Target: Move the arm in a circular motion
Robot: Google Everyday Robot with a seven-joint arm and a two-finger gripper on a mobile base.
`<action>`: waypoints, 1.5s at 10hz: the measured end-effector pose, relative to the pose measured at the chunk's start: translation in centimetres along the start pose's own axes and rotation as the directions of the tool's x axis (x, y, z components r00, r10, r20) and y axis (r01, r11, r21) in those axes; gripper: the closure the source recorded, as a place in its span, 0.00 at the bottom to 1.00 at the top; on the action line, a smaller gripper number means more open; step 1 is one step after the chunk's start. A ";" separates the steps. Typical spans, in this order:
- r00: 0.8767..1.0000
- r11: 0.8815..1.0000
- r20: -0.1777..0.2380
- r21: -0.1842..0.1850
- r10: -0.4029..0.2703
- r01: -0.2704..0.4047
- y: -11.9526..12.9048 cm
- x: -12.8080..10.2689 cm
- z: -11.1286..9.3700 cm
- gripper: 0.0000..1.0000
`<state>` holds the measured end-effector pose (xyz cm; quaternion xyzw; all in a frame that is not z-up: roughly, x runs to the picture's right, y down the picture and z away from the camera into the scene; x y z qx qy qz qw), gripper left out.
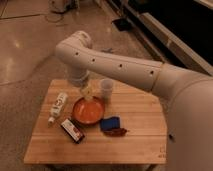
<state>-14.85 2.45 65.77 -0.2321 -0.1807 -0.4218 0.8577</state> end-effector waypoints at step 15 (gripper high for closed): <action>0.863 0.863 -0.046 -0.036 0.502 -0.504 32.3 16.6 3.3 0.20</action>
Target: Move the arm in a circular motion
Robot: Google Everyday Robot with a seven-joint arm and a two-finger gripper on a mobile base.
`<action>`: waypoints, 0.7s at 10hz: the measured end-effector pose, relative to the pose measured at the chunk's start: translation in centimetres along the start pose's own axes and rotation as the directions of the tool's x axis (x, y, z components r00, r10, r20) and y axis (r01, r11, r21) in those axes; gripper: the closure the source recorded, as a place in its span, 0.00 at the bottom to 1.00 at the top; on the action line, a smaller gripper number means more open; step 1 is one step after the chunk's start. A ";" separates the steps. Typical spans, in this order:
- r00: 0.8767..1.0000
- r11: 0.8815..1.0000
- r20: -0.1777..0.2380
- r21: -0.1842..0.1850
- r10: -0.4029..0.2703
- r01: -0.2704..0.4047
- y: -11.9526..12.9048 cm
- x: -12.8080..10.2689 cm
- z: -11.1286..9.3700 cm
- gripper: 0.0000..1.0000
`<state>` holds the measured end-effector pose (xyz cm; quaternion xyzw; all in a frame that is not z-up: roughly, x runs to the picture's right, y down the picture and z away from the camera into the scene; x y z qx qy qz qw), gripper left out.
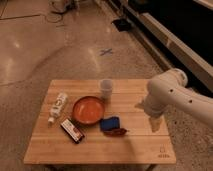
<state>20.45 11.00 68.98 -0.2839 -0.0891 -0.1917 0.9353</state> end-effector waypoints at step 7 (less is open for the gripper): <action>0.979 0.983 -0.086 -0.024 -0.184 0.183 -16.8 -6.7 -0.4 0.20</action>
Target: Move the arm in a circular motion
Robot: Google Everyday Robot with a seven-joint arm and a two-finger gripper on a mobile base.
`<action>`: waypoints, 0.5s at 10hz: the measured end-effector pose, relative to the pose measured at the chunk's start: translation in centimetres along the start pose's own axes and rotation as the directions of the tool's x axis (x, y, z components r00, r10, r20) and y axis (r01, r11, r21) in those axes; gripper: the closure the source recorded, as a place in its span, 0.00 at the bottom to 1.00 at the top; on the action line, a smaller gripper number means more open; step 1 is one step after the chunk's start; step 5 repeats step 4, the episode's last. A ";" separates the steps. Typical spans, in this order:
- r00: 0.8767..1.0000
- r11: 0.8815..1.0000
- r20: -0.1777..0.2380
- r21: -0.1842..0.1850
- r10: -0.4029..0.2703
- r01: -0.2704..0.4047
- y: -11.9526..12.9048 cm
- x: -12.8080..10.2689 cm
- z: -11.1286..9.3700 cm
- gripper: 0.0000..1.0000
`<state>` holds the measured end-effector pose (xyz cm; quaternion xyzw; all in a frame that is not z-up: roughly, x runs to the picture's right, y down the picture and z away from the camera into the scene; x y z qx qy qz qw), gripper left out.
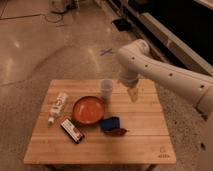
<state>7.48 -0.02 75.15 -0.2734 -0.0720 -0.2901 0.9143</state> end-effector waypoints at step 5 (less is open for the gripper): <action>0.988 0.988 0.021 0.009 -0.153 0.153 -3.2 -6.0 -0.4 0.20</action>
